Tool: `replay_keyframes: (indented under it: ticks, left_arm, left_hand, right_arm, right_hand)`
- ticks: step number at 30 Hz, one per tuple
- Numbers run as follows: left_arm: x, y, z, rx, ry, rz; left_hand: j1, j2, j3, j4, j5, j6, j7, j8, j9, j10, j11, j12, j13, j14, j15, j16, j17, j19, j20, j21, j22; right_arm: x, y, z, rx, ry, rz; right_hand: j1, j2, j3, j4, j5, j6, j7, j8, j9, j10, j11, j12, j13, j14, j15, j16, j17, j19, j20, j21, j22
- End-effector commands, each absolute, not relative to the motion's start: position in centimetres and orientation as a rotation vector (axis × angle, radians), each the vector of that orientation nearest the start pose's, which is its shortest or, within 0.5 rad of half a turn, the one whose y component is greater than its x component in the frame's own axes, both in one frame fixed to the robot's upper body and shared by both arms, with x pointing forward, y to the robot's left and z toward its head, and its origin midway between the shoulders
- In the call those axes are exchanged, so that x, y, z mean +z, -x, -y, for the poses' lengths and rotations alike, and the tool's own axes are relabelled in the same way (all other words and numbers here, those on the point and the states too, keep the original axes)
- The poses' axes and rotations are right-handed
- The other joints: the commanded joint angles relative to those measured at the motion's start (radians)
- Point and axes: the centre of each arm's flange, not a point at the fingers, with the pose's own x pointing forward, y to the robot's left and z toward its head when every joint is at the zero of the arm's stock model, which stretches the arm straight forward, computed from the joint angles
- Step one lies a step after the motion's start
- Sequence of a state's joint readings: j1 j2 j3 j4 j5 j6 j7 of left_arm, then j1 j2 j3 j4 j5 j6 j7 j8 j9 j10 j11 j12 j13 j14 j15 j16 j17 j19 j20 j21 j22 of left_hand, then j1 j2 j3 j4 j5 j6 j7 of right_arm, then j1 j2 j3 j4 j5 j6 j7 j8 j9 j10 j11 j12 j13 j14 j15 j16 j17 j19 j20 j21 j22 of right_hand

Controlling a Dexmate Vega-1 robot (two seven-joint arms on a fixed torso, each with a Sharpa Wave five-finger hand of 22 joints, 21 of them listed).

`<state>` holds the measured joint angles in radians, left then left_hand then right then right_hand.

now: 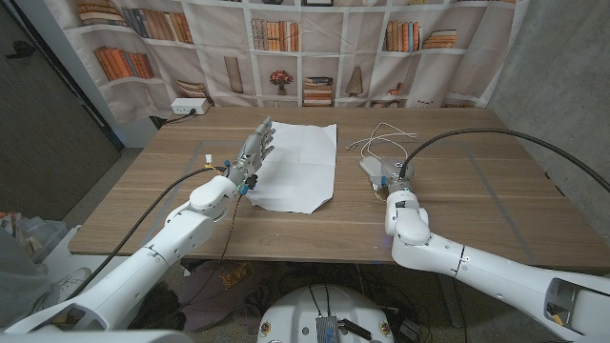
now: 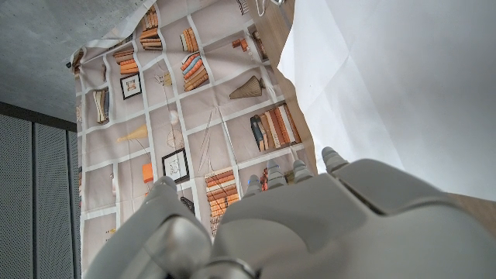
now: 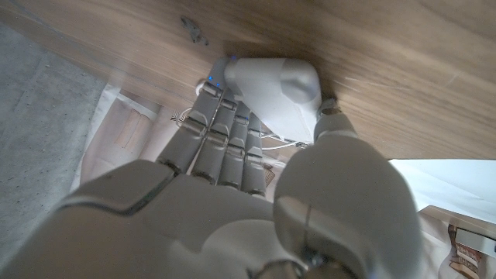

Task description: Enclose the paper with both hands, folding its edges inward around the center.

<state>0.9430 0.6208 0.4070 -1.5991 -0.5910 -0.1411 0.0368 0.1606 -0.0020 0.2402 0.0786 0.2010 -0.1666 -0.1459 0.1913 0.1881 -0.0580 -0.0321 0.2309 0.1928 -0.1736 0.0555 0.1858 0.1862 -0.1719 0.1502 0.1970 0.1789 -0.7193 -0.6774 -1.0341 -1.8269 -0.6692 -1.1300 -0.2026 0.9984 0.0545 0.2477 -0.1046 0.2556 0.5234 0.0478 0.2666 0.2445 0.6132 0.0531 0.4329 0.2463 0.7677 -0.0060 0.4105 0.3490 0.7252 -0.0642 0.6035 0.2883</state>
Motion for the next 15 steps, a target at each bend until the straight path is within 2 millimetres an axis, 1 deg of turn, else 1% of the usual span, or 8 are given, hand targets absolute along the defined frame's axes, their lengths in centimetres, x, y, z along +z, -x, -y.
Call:
replay_keyframes:
  ticks: [1,3,9,11,15]
  left_arm:
    - [-2.7,-61.1,-24.3,-0.307,-0.099,0.554]
    - [-2.7,-61.1,-24.2,-0.309,-0.099,0.554]
    - [-2.8,-61.2,-24.1,-0.310,-0.099,0.548]
    - [-2.8,-61.2,-24.0,-0.315,-0.101,0.549]
    - [-2.7,-61.2,-23.8,-0.335,-0.117,0.569]
  left_hand:
    - [-0.001,0.005,-0.003,0.001,0.004,-0.007,-0.002,0.005,0.002,-0.001,-0.001,-0.004,0.003,-0.074,-0.003,0.008,0.003,-0.006,-0.002,0.005,0.005]
    - [-0.001,0.005,-0.003,0.001,0.004,-0.007,-0.003,0.005,0.002,-0.001,-0.001,-0.004,0.003,-0.074,-0.003,0.008,0.003,-0.006,-0.001,0.005,0.005]
    - [-0.002,0.005,-0.005,0.002,0.004,-0.005,-0.002,0.006,0.002,0.000,-0.003,-0.004,0.003,-0.075,-0.003,0.008,0.003,-0.007,-0.002,0.005,0.005]
    - [-0.003,0.005,-0.005,0.002,0.004,-0.005,-0.002,0.006,0.002,0.000,-0.003,-0.004,0.003,-0.075,-0.003,0.008,0.003,-0.007,-0.003,0.005,0.005]
    - [-0.003,0.005,-0.006,0.002,0.004,-0.005,-0.002,0.006,0.002,-0.004,0.001,-0.006,0.003,-0.080,-0.004,0.006,0.003,-0.012,0.000,0.003,0.005]
  right_arm:
    - [-7.9,-58.8,20.6,-0.509,1.434,0.224]
    - [-7.6,-58.6,20.7,-0.507,1.421,0.222]
    - [-5.9,-57.4,20.8,-0.524,1.380,0.266]
    - [-5.5,-57.2,20.8,-0.520,1.372,0.278]
    - [-4.9,-57.1,20.9,-0.510,1.355,0.288]
  right_hand:
    - [0.159,0.121,0.124,-0.068,0.031,0.087,-0.060,0.015,0.007,0.143,-0.113,-0.002,0.000,0.104,-0.235,0.036,0.052,0.028,-0.109,0.034,0.012]
    - [0.166,0.124,0.127,-0.065,0.032,0.095,-0.059,0.017,0.007,0.155,-0.113,-0.001,0.000,0.112,-0.235,0.040,0.056,0.028,-0.111,0.043,0.016]
    - [0.174,0.127,0.131,-0.061,0.034,0.107,-0.058,0.020,0.007,0.165,-0.113,0.000,0.001,0.121,-0.235,0.043,0.061,0.028,-0.115,0.058,0.022]
    - [0.177,0.129,0.132,-0.059,0.034,0.112,-0.060,0.022,0.007,0.164,-0.116,-0.002,0.001,0.124,-0.235,0.043,0.063,0.027,-0.115,0.063,0.023]
    - [0.179,0.130,0.136,-0.055,0.036,0.128,-0.057,0.026,0.008,0.161,-0.110,-0.007,0.001,0.126,-0.234,0.042,0.064,0.027,-0.114,0.073,0.027]
